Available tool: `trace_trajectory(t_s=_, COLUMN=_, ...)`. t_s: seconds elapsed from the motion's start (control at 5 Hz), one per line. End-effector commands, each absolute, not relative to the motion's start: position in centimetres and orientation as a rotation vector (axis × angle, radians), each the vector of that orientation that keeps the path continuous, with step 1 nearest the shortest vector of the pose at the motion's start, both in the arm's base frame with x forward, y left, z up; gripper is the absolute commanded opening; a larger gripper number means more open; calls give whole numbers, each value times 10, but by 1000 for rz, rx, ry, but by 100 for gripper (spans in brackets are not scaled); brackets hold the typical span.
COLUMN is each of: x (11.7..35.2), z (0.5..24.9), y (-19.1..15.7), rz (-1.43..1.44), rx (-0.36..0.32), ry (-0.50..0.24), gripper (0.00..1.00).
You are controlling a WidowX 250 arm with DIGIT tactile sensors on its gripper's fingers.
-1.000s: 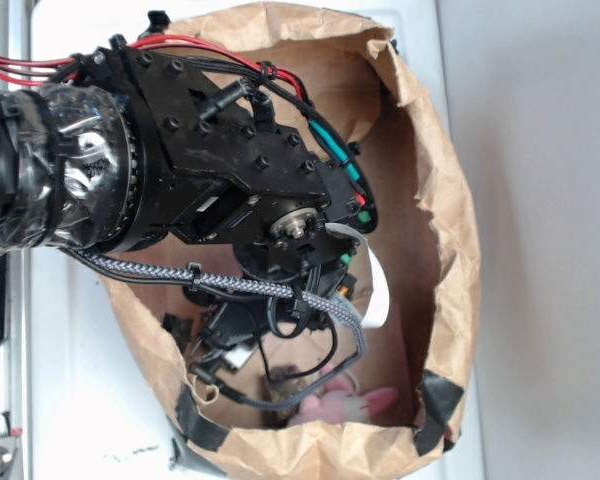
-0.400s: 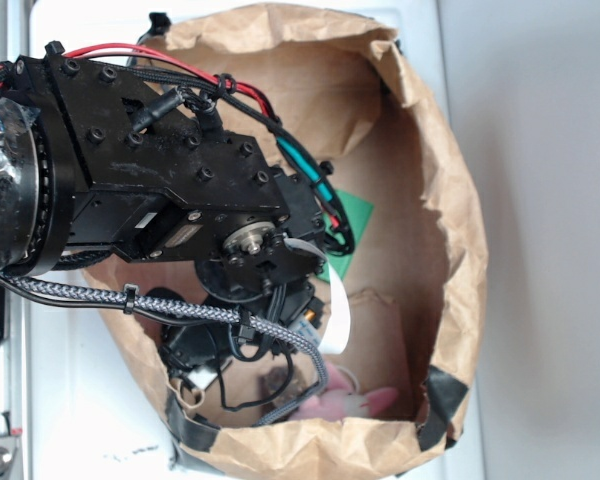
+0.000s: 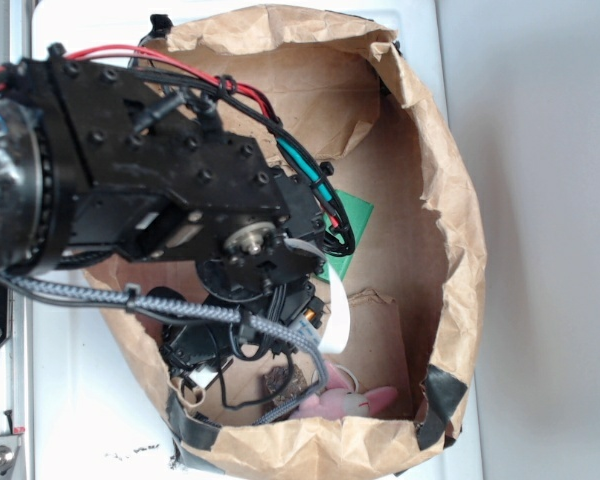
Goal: Grab the rock.
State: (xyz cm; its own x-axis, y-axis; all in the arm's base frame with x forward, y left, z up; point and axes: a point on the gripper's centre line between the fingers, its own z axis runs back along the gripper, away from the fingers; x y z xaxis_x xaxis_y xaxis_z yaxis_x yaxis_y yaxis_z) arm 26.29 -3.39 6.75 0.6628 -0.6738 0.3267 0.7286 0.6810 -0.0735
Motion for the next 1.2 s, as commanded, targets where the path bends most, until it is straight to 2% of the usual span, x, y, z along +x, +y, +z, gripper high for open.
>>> trace_trajectory(t_s=0.0, x=284, z=57, y=-40, rz=-820, rx=-154, ry=-343, gripper=100)
trace_trajectory(t_s=0.4, x=264, z=66, y=-71, rz=-995, rx=-276, ry=-344, gripper=100)
trace_trajectory(t_s=0.8, x=259, z=55, y=-102, rz=-1076, rx=-246, ry=-423, gripper=100)
trace_trajectory(t_s=1.0, x=261, z=49, y=-113, rz=-1087, rx=-245, ry=-426, gripper=100)
